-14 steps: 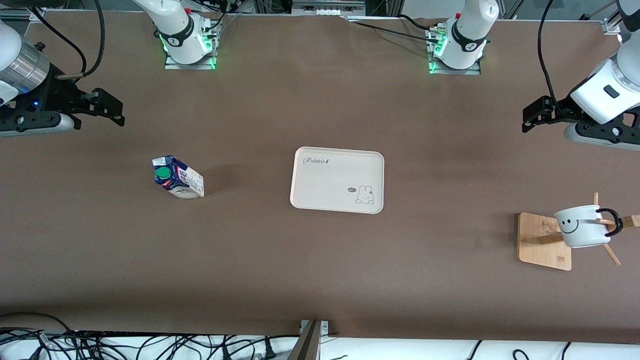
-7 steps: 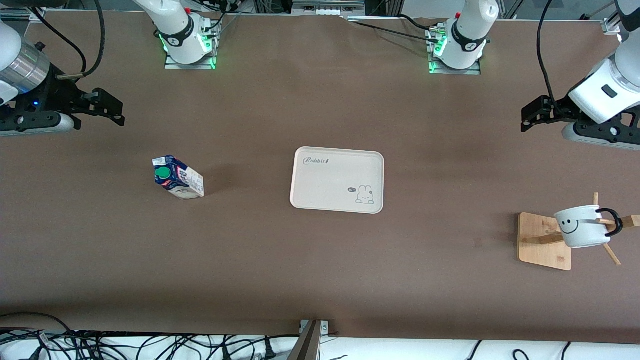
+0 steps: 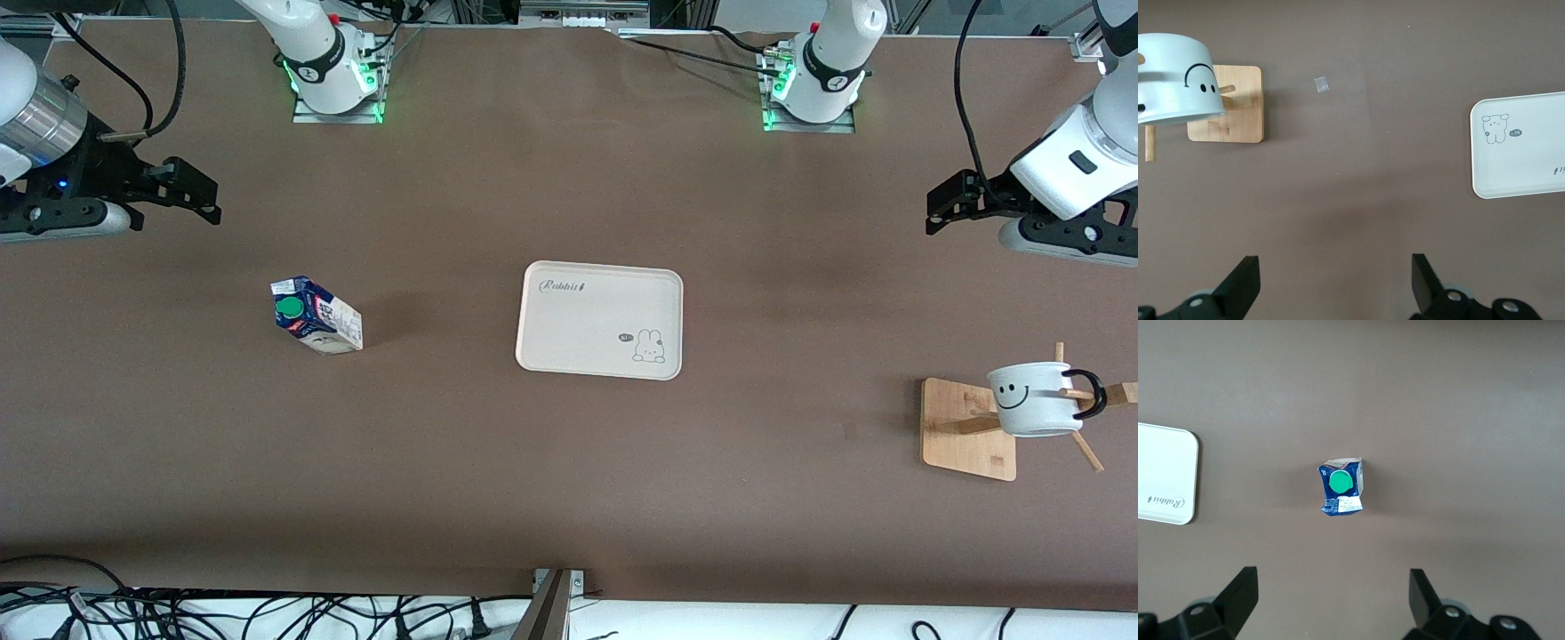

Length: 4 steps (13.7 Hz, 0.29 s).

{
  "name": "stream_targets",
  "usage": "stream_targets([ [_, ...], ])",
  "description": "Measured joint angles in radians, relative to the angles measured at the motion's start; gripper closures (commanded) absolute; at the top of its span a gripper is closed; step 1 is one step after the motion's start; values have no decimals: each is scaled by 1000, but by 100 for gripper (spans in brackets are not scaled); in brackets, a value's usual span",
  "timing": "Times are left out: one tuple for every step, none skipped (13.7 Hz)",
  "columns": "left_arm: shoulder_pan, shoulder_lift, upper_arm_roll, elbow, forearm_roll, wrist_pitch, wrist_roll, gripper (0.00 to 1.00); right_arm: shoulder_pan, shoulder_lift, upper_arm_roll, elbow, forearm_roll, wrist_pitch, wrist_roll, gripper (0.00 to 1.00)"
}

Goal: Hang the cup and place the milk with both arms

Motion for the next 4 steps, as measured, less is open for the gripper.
stream_targets([
  [0,0,0,0,0,-1,0,0,0,0,-2,0,0,0,0,0],
  [0,0,0,0,0,-1,0,0,0,0,-3,0,0,0,0,0],
  [0,1,0,0,0,-1,0,0,0,0,-3,0,0,0,0,0],
  [0,1,0,0,0,-1,0,0,0,0,-3,0,-1,1,0,0],
])
